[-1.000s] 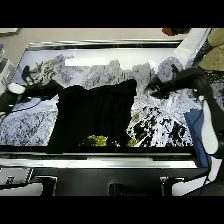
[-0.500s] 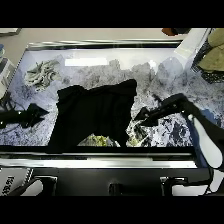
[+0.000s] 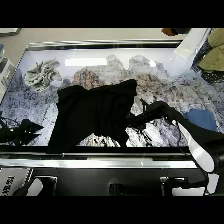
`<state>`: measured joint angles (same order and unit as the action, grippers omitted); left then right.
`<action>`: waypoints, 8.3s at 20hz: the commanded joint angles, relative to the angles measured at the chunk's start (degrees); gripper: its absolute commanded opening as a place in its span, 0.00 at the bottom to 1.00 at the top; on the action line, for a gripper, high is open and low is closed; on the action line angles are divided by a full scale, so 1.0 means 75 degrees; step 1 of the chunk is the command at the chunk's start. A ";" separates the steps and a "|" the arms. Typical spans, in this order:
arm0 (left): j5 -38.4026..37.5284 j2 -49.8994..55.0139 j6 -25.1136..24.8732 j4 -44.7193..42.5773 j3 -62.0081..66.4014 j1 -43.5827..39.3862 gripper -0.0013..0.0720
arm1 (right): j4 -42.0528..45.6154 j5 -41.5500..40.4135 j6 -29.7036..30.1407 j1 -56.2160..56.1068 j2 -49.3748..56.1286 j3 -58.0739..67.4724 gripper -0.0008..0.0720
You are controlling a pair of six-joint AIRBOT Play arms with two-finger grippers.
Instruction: Fold the clothes and pants, and hang the long-sleeved shirts on hangers.
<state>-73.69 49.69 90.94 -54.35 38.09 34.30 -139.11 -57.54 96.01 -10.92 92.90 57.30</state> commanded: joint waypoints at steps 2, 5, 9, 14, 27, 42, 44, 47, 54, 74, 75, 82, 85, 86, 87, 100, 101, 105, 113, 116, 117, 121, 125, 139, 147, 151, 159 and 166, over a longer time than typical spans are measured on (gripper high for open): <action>-0.0321 -0.0143 0.0221 -0.0822 -0.0131 0.0271 0.67 | 0.0093 0.0565 -0.0119 -0.0085 -0.0093 0.0003 0.05; -0.0087 -0.0128 0.0216 -0.0845 -0.0560 0.0271 0.67 | 0.1332 0.0358 -0.0839 -0.0085 -0.0615 0.0230 0.05; 0.0364 -0.0125 0.0216 -0.0784 -0.1373 0.0268 0.67 | 0.3768 0.0146 -0.2215 -0.0085 -0.1527 0.0318 0.05; 0.0361 -0.0125 0.0131 -0.0766 -0.2066 0.0268 0.67 | 0.4488 -0.0146 -0.2873 -0.0085 -0.2002 0.0318 0.05; 0.1119 -0.0055 0.0828 -0.1638 -0.2057 0.0268 0.66 | 0.4281 -0.0548 -0.3063 -0.0087 -0.2366 0.0321 0.05; 0.2145 0.0691 -0.0685 0.1469 -0.1658 -0.0597 0.04 | 0.4045 0.0382 -0.3092 -0.0085 -0.3346 0.0458 0.05; 0.2127 0.0597 -0.1212 0.2098 -0.0807 -0.0729 0.04 | 0.4232 0.0807 -0.3092 -0.0087 -0.3561 0.0982 0.05; 0.2130 0.0256 -0.1335 0.2075 0.1139 -0.0956 0.04 | 0.4896 0.0819 -0.2984 -0.0087 -0.3867 0.2285 0.05; 0.2562 -0.1259 -0.0918 0.1454 0.5281 -0.0950 0.04 | 0.6458 0.0571 -0.2946 -0.0087 -0.6076 0.4663 0.05; 0.4313 0.2334 0.0044 -0.1306 0.4368 -0.2812 0.04 | 0.5639 0.0219 -0.5549 -0.0093 -0.1571 0.4721 0.05; 0.4995 0.2990 0.0047 -0.1300 0.4380 -0.3028 0.04 | 0.5627 0.0606 -0.5560 -0.0093 -0.0930 0.4721 0.05; 0.7565 0.5794 0.0131 -0.0627 0.4634 -0.4310 0.04 | 0.4240 0.3552 -0.6426 -0.0093 0.1871 0.4721 0.05; 0.7370 0.6056 0.0169 -0.0562 0.4666 -0.4494 0.06 | 0.4220 0.3445 -0.6554 -0.0085 0.2022 0.4724 0.05; 0.7175 0.6038 0.0265 -0.0519 0.4669 -0.4465 0.11 | 0.4191 0.3232 -0.6452 -0.0017 0.1932 0.4724 0.08; 0.6878 0.6000 0.0373 -0.0490 0.4701 -0.4374 0.26 | 0.4132 0.2844 -0.6417 0.0090 0.1798 0.4727 0.17; 0.1533 0.3048 0.0280 -0.1075 0.4124 -0.1122 0.65 | 0.0883 -0.2876 0.1355 0.4972 -0.0099 0.3110 0.49; 0.1483 0.2809 0.0271 -0.1075 0.3829 -0.0976 0.65 | 0.0874 -0.2859 0.1378 0.5100 -0.0099 0.2591 0.48; 0.1425 0.2404 0.0274 -0.1075 0.3110 -0.0775 0.65 | 0.0807 -0.2398 0.1874 0.4803 -0.0064 0.1035 0.48; 0.1428 0.2428 0.0274 -0.1072 0.3016 -0.0793 0.65 | 0.0664 -0.1801 0.2401 0.4164 0.0099 0.0079 0.48; 0.1425 0.2428 0.0277 -0.1075 0.3016 -0.0793 0.65 | 0.0463 -0.1912 0.2401 0.4144 0.0315 0.0079 0.48; 0.1422 0.2428 0.0286 -0.1072 0.3016 -0.0793 0.65 | 0.0364 -0.1918 0.2448 0.4095 0.0364 0.0076 0.48; 0.1387 0.2419 0.0892 -0.1169 0.3016 -0.0691 0.67 | 0.0414 -0.1760 0.2425 0.3558 0.0431 0.0073 0.39; 0.0737 0.2314 0.0863 -0.1798 0.2836 -0.0213 0.67 | 0.0411 -0.1786 0.2422 0.3468 0.0405 0.0079 0.05; 0.0635 0.1335 -0.0790 -0.0758 -0.1483 0.1035 0.66 | 0.0402 -0.1801 0.2428 0.3465 0.0286 0.0079 0.05; 0.0935 0.1402 -0.1163 -0.0242 -0.1818 0.1032 0.66 | 0.0393 -0.1784 0.2439 0.3465 0.0169 0.0079 0.05; 0.1090 0.1652 -0.1198 -0.0137 -0.1818 0.0863 0.66 | 0.0396 -0.1775 0.2457 0.3465 0.0073 0.0079 0.05; 0.1294 0.1964 -0.1215 -0.0134 -0.1810 0.0495 0.04 | 0.0405 -0.1795 0.2457 0.3465 -0.0117 0.0079 0.05; 0.1437 0.1920 -0.1990 0.0574 -0.0822 0.0067 0.04 | -0.0152 -0.1644 0.2964 0.3459 -0.1201 0.0096 0.05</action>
<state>-62.67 64.20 78.35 -53.58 27.75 36.91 -137.86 -71.33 116.22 15.07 87.59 57.91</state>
